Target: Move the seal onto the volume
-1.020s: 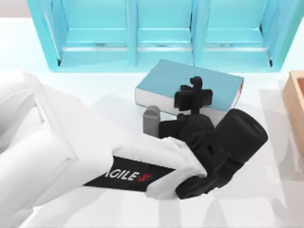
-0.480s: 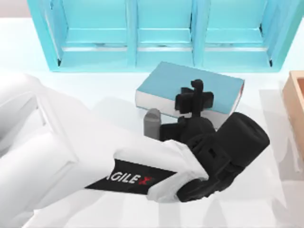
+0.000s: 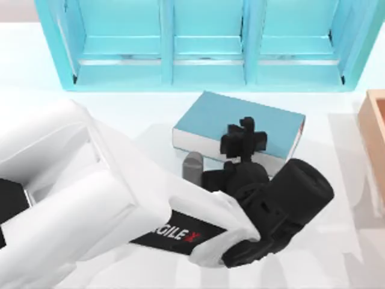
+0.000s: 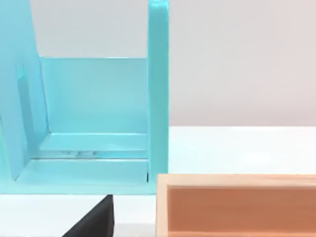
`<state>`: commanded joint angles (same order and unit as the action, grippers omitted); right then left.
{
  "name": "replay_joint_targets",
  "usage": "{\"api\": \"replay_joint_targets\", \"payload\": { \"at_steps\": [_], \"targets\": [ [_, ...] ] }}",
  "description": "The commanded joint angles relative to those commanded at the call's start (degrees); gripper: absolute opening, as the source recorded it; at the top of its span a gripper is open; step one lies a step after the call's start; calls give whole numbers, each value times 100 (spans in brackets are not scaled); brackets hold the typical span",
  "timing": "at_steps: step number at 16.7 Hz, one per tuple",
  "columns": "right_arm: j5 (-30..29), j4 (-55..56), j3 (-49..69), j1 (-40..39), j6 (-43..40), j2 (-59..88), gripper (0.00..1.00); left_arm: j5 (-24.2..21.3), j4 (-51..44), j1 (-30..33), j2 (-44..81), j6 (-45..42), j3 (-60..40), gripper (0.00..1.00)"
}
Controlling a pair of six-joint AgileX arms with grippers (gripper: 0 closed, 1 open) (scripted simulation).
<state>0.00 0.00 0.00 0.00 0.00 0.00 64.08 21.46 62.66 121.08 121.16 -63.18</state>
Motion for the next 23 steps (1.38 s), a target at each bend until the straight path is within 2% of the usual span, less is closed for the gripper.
{"api": "replay_joint_targets", "payload": {
  "at_steps": [1,14,23],
  "targets": [
    [0,0,0,0,0,0,100,0,0,0,0,0,0,0],
    [0,0,0,0,0,0,100,0,0,0,0,0,0,98],
    [0,0,0,0,0,0,100,-3,-7,3,7,1,10,100]
  ]
}}
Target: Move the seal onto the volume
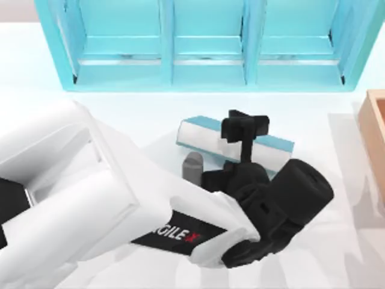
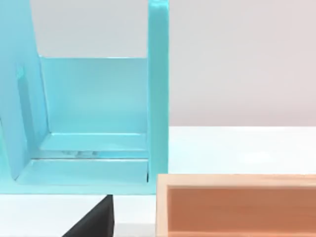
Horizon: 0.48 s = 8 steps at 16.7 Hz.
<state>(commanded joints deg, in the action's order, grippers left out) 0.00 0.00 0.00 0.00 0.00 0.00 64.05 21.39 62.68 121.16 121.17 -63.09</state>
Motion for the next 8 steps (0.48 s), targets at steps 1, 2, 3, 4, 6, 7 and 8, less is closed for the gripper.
{"api": "replay_joint_targets", "payload": {
  "at_steps": [1,2,3,4,6,7,8],
  "targets": [
    [0,0,0,0,0,0,100,3,-10,5,1,10,-2,100],
    [0,0,0,0,0,0,100,19,-72,37,4,75,-14,100],
    [0,0,0,0,0,0,100,48,-190,93,10,197,-33,100],
    [0,0,0,0,0,0,100,91,-375,172,19,386,-59,100],
    [0,0,0,0,0,0,100,201,-919,377,36,932,-122,100],
    [0,0,0,0,0,0,100,267,-1284,501,42,1280,-159,100],
    [0,0,0,0,0,0,100,336,-1701,634,43,1666,-199,100]
  ]
}}
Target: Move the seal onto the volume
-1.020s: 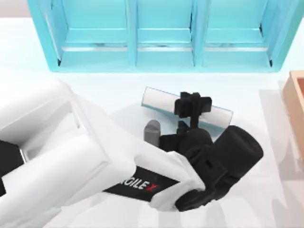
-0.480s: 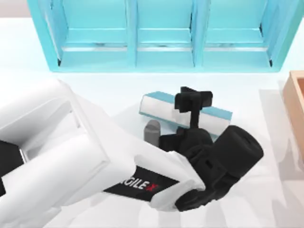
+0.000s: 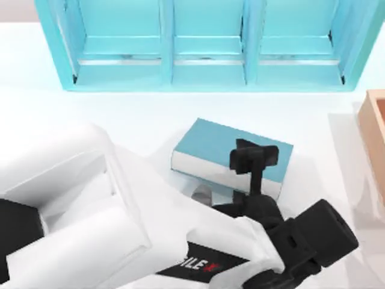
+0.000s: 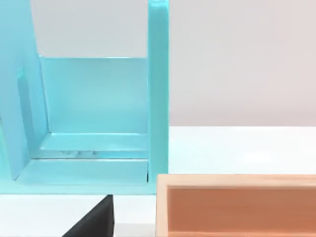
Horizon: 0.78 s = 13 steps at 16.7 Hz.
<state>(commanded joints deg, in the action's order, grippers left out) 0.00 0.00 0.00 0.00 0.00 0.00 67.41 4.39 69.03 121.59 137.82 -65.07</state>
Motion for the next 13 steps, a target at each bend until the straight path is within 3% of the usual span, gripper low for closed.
{"api": "replay_joint_targets", "payload": {
  "at_steps": [8,13],
  "targets": [
    [0,0,0,0,0,0,100,525,-3874,1148,-175,3374,-319,100],
    [0,0,0,0,0,0,100,695,-5030,1548,-320,4484,-411,100]
  ]
}}
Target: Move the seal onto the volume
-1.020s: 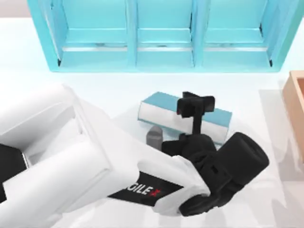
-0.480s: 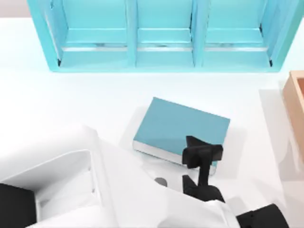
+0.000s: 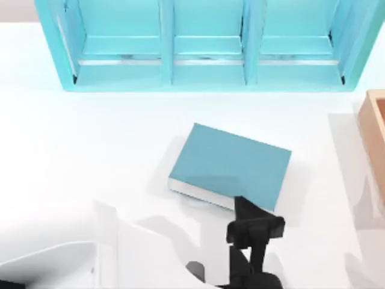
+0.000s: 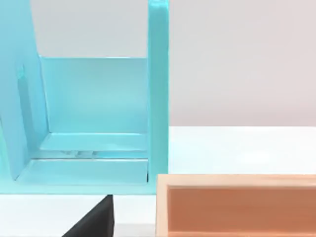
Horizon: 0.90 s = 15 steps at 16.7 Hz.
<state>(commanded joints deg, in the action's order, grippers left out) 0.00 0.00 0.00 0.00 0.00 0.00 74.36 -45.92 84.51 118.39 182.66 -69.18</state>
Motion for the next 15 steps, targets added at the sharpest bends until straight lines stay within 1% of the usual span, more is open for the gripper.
{"api": "replay_joint_targets", "payload": {
  "at_steps": [6,9,12,15],
  "targets": [
    [0,0,0,0,0,0,100,-1,-44,-12,20,42,2,100],
    [0,0,0,0,0,0,100,-98,55,-166,-201,-278,139,100],
    [0,0,0,0,0,0,100,-403,313,-604,-789,-1162,511,100],
    [0,0,0,0,0,0,100,-913,684,-1276,-1661,-2575,1066,100]
  ]
}}
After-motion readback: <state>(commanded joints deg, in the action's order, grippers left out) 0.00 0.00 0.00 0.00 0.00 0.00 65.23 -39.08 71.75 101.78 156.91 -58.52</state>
